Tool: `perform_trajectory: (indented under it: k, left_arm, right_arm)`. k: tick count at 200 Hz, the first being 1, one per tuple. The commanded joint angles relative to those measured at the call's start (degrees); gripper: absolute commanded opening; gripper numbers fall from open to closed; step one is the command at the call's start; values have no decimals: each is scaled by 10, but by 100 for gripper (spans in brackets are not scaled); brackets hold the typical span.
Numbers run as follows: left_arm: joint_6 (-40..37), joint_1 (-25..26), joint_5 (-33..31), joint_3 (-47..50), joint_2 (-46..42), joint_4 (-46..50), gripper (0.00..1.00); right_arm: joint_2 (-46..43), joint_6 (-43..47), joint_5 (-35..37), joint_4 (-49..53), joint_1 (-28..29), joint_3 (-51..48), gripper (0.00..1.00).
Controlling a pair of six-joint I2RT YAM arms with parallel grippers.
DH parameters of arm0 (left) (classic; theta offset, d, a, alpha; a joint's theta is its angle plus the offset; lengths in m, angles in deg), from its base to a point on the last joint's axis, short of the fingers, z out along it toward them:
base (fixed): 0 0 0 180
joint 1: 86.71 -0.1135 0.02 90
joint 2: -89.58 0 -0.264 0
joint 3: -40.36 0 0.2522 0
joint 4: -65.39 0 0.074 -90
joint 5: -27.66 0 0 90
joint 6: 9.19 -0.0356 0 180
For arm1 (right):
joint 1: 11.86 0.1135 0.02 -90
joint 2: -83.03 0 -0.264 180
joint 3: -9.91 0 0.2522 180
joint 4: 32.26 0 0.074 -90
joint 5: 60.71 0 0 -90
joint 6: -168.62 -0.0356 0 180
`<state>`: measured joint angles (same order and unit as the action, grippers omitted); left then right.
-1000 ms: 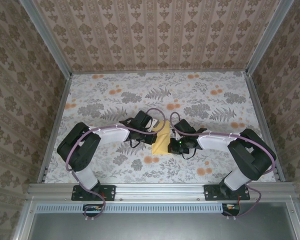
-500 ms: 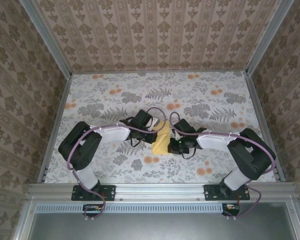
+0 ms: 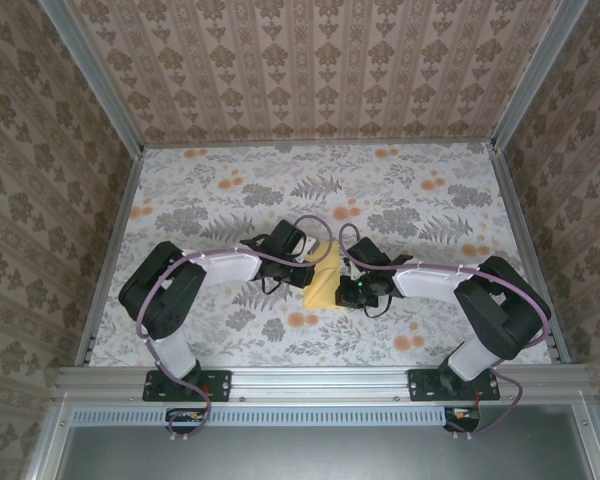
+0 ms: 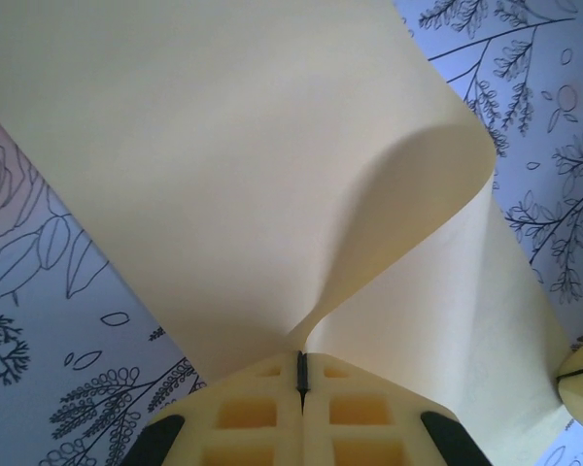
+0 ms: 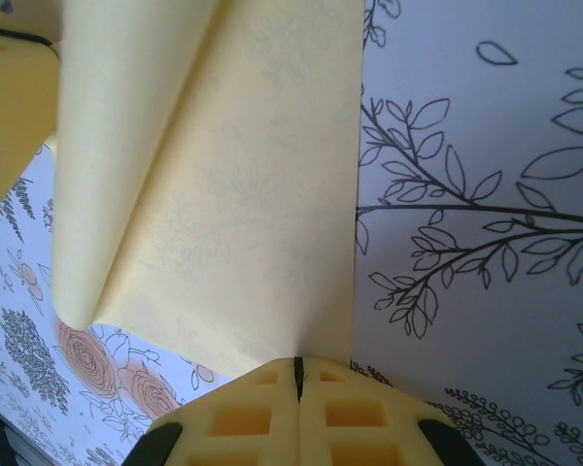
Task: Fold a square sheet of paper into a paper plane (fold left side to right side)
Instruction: Fold the triangle a second time at the center of the table.
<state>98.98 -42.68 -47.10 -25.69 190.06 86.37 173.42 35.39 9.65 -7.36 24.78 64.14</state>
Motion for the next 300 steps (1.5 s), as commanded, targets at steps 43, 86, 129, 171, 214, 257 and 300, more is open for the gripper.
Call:
perform_trajectory:
  k: [43,86,129,171,214,257,300]
  left_arm:
    - [-16,-5,2,-13,15,6,0]
    - [-17,-5,3,-12,14,7,0]
    - [-18,-5,9,-3,-4,-5,0]
    - [-17,-5,10,9,-23,-15,0]
    - [-16,-5,8,14,-32,-20,0]
    - [-16,-4,5,14,-29,-20,0]
    - [-18,-5,3,5,-14,-11,0]
  right_arm:
    - [24,12,23,53,3,-4,0]
    - [24,11,23,56,3,-4,0]
    - [27,12,22,55,3,-3,0]
    - [30,12,21,55,3,-1,0]
    - [30,12,20,57,3,-1,0]
    - [29,13,20,58,3,0,0]
    - [30,14,21,61,3,2,0]
